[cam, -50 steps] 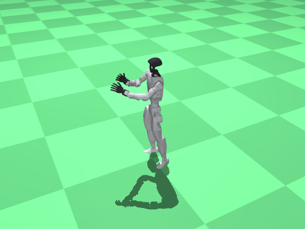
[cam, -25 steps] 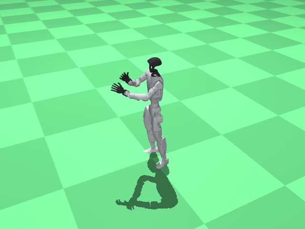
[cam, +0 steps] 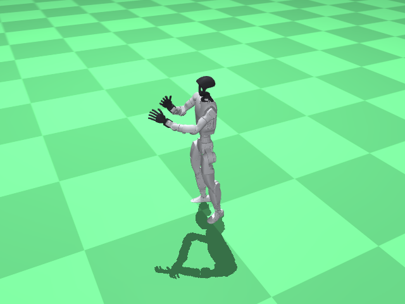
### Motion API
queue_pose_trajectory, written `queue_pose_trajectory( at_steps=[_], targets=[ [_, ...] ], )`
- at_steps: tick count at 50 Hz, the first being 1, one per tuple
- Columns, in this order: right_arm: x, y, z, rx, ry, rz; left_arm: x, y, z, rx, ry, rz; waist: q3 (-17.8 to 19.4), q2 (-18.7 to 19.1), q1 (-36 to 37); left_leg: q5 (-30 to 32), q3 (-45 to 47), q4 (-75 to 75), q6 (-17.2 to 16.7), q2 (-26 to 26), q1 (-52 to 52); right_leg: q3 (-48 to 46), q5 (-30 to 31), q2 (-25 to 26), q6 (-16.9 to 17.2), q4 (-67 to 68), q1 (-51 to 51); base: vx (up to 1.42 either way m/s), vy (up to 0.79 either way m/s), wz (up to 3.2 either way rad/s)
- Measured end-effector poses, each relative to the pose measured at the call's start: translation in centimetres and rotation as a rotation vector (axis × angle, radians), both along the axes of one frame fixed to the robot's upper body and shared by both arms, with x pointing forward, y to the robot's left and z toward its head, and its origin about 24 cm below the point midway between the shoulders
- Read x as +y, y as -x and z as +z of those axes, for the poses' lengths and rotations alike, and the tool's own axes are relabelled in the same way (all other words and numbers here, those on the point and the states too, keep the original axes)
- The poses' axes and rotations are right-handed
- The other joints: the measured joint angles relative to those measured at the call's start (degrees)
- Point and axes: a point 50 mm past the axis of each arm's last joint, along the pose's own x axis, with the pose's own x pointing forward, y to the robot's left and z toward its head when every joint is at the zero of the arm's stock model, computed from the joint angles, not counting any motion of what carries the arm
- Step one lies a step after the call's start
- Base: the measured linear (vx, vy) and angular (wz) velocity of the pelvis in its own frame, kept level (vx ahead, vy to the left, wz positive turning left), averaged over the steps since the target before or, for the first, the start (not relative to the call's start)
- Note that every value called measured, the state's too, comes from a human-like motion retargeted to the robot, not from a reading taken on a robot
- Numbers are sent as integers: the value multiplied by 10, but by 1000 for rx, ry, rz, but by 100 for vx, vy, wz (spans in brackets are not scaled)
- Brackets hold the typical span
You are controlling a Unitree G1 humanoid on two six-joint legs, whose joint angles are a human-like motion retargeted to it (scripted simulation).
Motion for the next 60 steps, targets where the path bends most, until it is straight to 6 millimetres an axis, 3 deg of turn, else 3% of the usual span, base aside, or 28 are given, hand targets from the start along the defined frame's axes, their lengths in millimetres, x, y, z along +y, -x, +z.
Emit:
queue_pose_trajectory(
  at_steps=[3,6,8,10,13,15,16,17,19,22,23,25,27,32,34,37,39,41,43,46,48,50,51,56,60],
  targets=[
    [-6,34,37,-179,-194,112,4,1,-1,-4,15,-3,-2,2,-3,1,0,-1,2,-1,-2,1,1,0,2,-2,-2,0,0,0],
    [-18,89,88,-505,-330,223,8,0,-6,28,12,-4,-7,1,-7,2,0,-2,5,-2,-5,1,2,-1,3,-5,-4,0,0,0],
    [-27,126,110,-719,-407,265,10,-2,-9,43,-7,-7,-10,-2,-8,2,-1,-2,7,-4,-7,0,2,-2,3,-6,-5,0,0,0],
    [-36,157,120,-882,-492,321,10,-3,-9,48,-14,-11,-13,-5,-8,2,-2,-2,8,-4,-9,0,2,-3,3,-7,-6,0,0,0],
    [-46,181,119,-1007,-576,362,10,-3,-6,34,-2,-16,-13,-9,-7,2,-3,-1,8,-5,-9,0,0,-4,4,-7,-5,0,0,0],
    [-48,176,115,-997,-576,322,9,-2,-4,17,4,-20,-12,-11,-5,2,-3,0,8,-5,-8,-1,-1,-4,4,-6,-4,0,0,0],
    [-44,164,111,-932,-544,289,8,-2,-3,8,7,-22,-11,-12,-4,1,-3,0,7,-4,-6,0,-1,-4,4,-5,-3,0,0,0],
    [-40,149,106,-846,-501,254,7,-1,-2,1,9,-22,-9,-12,-2,1,-2,0,7,-4,-4,0,-2,-3,4,-4,-2,0,0,0],
    [-23,98,84,-569,-351,172,5,-1,-1,-2,8,-16,-7,-11,1,0,-1,0,6,-2,-1,1,-2,-2,3,-2,0,0,0,0],
    [-2,15,24,-105,-84,63,4,-2,-1,6,-4,0,-4,-7,3,-1,1,1,4,1,4,2,-2,1,-1,0,3,0,0,0],
    [1,-2,7,-1,-46,49,4,-2,0,4,-4,3,-2,-5,4,-2,2,0,4,2,5,3,-2,2,-1,1,3,0,0,0],
    [3,-7,-4,65,-87,62,4,-1,1,-7,2,1,-1,-2,5,-2,3,0,4,3,5,4,-1,3,0,1,2,0,0,0],
    [0,16,20,-56,-204,149,7,1,1,-12,9,-7,0,0,4,-2,4,0,6,2,4,4,0,4,3,0,1,0,0,0],
    [-25,105,98,-581,-405,318,16,-1,-10,43,-8,-6,-6,0,-2,0,1,-2,12,-1,0,3,0,1,6,-3,-2,0,0,0],
    [-38,141,113,-762,-510,381,17,-2,-12,59,0,-6,-8,-2,-2,1,0,-2,13,-3,-3,2,0,-1,5,-4,-3,0,0,0],
    [-57,179,114,-951,-638,469,17,-3,-10,57,34,-10,-9,-6,-1,1,-3,-2,13,-4,-5,0,-2,-3,5,-4,-3,0,0,0],
    [-61,183,109,-982,-651,445,16,-2,-9,42,41,-13,-8,-8,0,1,-4,-1,12,-4,-5,0,-3,-4,5,-3,-2,0,0,0],
    [-54,163,102,-876,-590,363,13,-1,-7,24,37,-12,-6,-9,1,0,-4,0,10,-4,-3,-1,-4,-4,5,-2,-1,0,0,0],
    [-35,118,86,-618,-456,262,11,0,-7,16,35,-7,-4,-10,3,0,-3,1,8,-3,-1,0,-4,-3,4,0,0,0,0,0],
    [-3,33,28,-102,-230,146,8,0,-5,22,58,14,-1,-8,5,-1,-1,1,6,0,2,1,-4,0,0,1,2,0,0,0],
    [6,5,-5,116,-216,111,8,0,-3,17,86,28,1,-6,4,-1,1,1,5,2,3,2,-4,2,-2,1,2,0,0,0],
    [6,10,-3,119,-315,133,9,1,-1,4,107,31,1,-4,3,-1,2,0,5,3,2,2,-3,3,0,1,1,0,0,0],
    [4,24,13,31,-368,185,11,1,-2,5,108,28,0,-4,2,-1,2,0,6,3,2,3,-2,3,2,1,0,0,0,0],
    [-19,111,94,-523,-520,401,18,-1,-13,57,74,21,-7,-6,-4,1,2,-3,13,0,-2,4,-1,2,4,-2,-4,0,0,0],
    [-43,178,111,-893,-650,508,17,-2,-12,59,69,4,-11,-13,0,2,1,-3,15,-2,-4,4,-2,0,5,-3,-6,0,0,0]
  ],
)
